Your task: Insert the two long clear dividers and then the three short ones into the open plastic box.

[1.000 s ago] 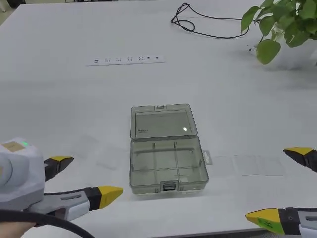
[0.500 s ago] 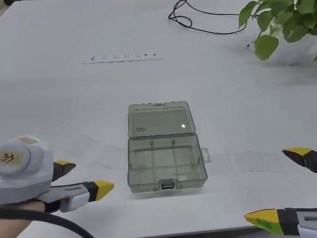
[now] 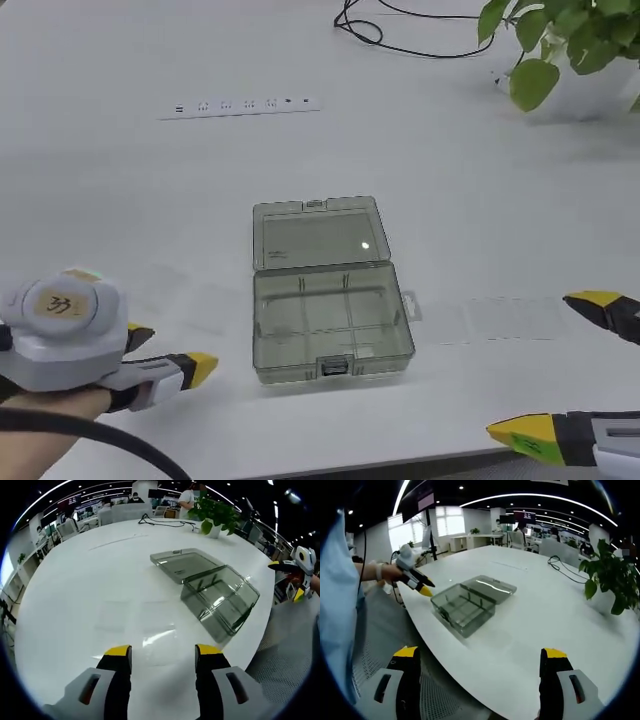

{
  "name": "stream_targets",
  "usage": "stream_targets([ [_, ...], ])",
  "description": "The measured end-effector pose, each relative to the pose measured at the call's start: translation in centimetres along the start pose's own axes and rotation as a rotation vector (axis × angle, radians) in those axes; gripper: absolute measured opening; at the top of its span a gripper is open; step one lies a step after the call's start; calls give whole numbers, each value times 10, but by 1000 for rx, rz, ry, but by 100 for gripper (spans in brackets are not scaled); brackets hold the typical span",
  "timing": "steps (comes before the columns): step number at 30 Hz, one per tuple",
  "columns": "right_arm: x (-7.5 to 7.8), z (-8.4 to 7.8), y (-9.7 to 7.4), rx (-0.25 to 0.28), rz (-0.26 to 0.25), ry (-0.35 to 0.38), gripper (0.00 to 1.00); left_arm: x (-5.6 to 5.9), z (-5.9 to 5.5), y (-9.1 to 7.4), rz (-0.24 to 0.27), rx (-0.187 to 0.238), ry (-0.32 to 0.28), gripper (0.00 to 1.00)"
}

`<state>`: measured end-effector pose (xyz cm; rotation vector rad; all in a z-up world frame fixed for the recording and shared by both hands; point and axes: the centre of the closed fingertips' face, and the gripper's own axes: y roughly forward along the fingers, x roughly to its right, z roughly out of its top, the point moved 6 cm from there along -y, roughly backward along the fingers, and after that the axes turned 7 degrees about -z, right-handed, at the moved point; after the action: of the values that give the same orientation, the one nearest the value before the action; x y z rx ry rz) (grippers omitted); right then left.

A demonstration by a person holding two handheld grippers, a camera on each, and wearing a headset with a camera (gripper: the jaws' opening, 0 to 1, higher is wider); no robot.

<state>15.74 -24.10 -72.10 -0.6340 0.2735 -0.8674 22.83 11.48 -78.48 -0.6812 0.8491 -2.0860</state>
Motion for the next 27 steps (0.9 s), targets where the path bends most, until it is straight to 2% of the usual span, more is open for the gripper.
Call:
stream_targets([
  [8, 2, 0, -1, -5, -5, 3, 100, -2, -4, 8, 57, -40, 30, 45],
  [17, 2, 1, 0, -2, -5, 6, 100, -3, -4, 13, 92, -57, 72, 39],
  [27, 2, 1, -1, 3, -6, 8, 100, -3, -2, 16, 86, -66, 29, 34],
])
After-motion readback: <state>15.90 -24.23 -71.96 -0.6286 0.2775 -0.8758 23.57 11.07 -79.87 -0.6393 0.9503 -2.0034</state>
